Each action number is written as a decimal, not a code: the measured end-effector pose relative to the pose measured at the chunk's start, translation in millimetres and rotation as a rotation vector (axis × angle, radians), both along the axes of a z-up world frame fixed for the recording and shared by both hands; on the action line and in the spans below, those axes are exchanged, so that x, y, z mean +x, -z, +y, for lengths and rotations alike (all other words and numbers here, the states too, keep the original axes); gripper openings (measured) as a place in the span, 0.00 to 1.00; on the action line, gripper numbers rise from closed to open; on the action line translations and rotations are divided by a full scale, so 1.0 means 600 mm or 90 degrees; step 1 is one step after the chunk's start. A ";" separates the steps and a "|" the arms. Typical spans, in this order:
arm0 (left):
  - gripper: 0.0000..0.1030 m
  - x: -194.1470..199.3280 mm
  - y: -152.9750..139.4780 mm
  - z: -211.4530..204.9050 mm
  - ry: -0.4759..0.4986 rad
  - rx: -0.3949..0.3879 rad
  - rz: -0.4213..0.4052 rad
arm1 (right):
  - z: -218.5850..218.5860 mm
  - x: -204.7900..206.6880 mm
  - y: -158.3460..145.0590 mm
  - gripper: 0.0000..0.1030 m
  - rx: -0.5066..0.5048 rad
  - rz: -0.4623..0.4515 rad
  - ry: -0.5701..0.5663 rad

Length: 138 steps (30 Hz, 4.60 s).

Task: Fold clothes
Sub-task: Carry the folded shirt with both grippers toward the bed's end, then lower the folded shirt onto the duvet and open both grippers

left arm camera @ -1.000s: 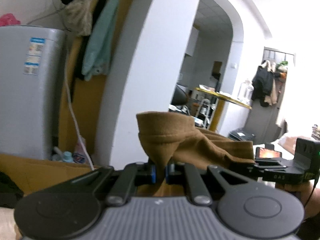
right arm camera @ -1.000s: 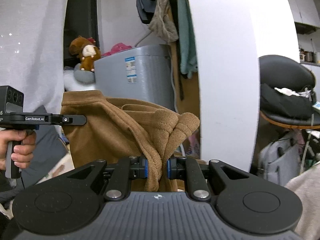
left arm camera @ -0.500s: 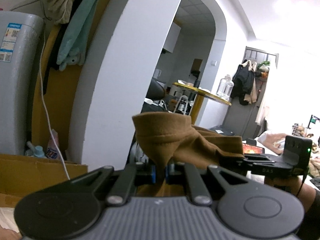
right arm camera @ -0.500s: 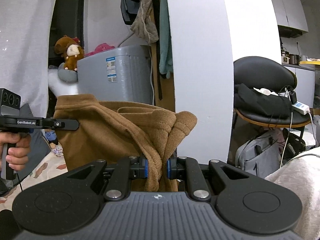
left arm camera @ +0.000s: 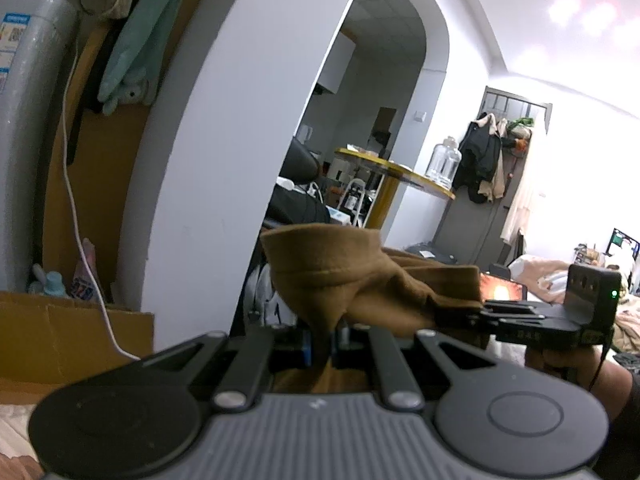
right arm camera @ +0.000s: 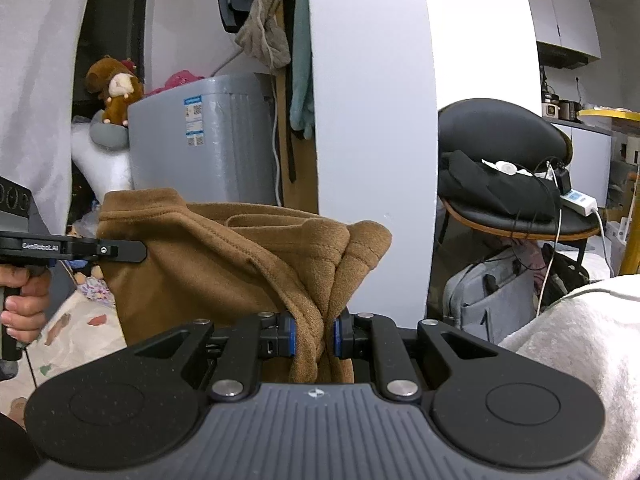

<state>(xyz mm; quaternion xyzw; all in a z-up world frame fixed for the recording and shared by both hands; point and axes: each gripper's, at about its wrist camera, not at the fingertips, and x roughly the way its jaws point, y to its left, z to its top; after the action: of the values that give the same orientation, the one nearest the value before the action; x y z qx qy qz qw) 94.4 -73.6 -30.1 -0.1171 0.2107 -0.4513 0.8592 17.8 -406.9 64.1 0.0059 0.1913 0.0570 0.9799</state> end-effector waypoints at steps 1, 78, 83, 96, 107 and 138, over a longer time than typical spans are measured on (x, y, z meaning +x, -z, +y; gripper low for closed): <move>0.08 0.003 0.004 -0.004 0.004 0.001 0.002 | -0.005 0.004 0.004 0.17 -0.001 0.004 0.002; 0.09 0.487 0.410 -0.237 -0.016 0.154 0.157 | -0.168 0.522 0.402 0.17 -0.095 0.224 0.113; 0.09 0.503 0.428 -0.247 -0.009 0.159 0.156 | -0.175 0.543 0.425 0.17 -0.106 0.240 0.117; 0.32 0.537 0.482 -0.244 -0.093 0.197 0.226 | -0.190 0.582 0.481 0.33 -0.112 0.290 0.153; 0.34 0.509 0.439 -0.185 -0.152 0.158 0.236 | -0.211 0.542 0.417 0.49 -0.090 0.259 0.215; 0.32 0.516 0.476 -0.225 -0.108 0.186 0.208 | -0.215 0.580 0.488 0.17 -0.141 0.342 0.258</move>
<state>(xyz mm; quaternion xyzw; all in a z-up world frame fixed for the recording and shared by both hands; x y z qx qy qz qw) 404.0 -208.3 -315.6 -0.0802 0.3994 -0.3170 0.8565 365.6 -535.7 -229.0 -0.0478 0.4421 -0.1636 0.8806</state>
